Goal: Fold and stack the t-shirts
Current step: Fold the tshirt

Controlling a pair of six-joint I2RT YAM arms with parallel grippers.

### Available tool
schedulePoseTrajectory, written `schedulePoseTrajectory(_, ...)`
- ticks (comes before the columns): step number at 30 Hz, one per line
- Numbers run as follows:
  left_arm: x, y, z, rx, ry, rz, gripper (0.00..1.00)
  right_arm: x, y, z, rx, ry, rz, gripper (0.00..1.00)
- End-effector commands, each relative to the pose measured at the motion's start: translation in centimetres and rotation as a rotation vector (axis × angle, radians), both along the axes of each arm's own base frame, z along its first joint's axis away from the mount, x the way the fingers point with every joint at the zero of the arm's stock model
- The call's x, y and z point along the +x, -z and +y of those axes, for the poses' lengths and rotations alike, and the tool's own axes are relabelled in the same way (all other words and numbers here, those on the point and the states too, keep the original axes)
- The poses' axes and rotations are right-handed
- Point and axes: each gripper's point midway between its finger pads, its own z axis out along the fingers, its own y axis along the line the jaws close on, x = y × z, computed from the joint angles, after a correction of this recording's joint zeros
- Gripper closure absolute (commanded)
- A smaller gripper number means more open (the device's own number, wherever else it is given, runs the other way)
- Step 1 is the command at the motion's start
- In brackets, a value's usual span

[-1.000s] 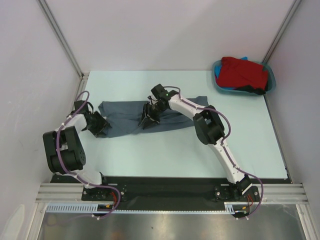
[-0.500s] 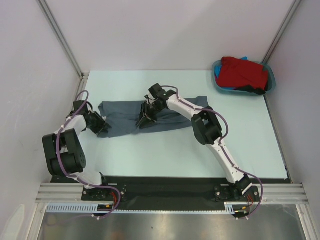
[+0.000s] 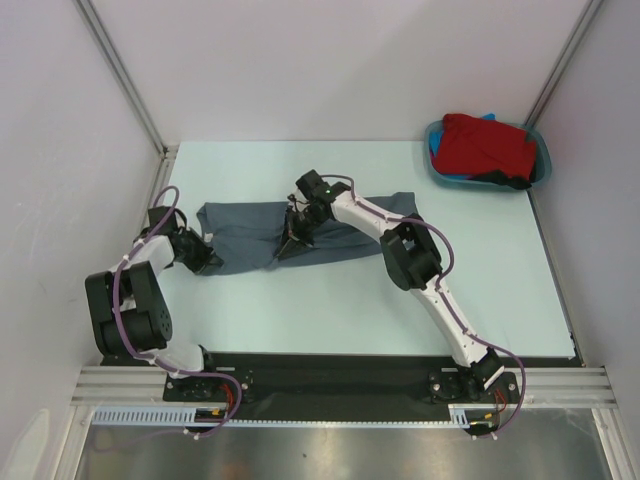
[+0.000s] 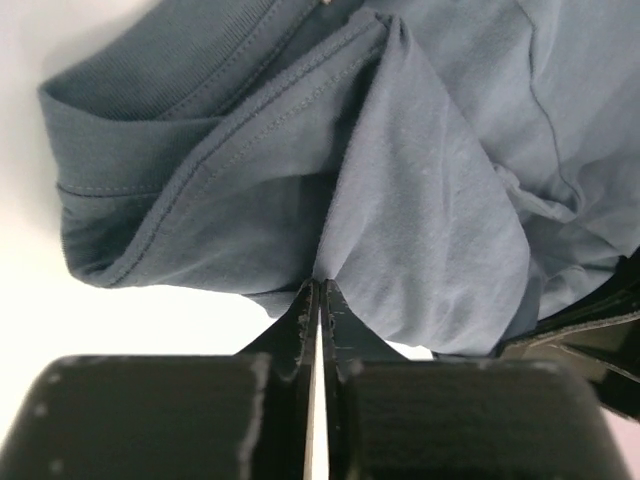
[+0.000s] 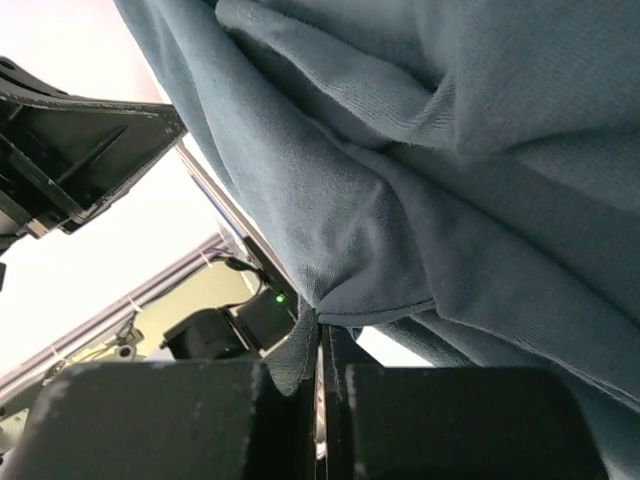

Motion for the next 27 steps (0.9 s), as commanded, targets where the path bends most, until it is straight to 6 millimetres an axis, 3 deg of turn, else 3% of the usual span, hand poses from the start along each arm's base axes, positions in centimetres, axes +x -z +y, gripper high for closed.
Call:
schedulePoseTrajectory(1, 0.7, -1.9, -0.1, -0.010, 0.013, -0.070, 1.00, 0.0, -3.1, 0.7, 0.069, -0.035, -0.051, 1.00)
schedulePoseTrajectory(21, 3.2, -7.2, -0.9, -0.093, -0.044, -0.187, 1.00, 1.6, -10.0, 0.9, 0.356, -0.113, -0.204, 1.00)
schedulePoseTrajectory(27, 3.0, -8.4, -1.1, -0.107, -0.047, -0.197, 1.00, 1.5, -11.9, 0.9, 0.443, -0.148, -0.219, 1.00)
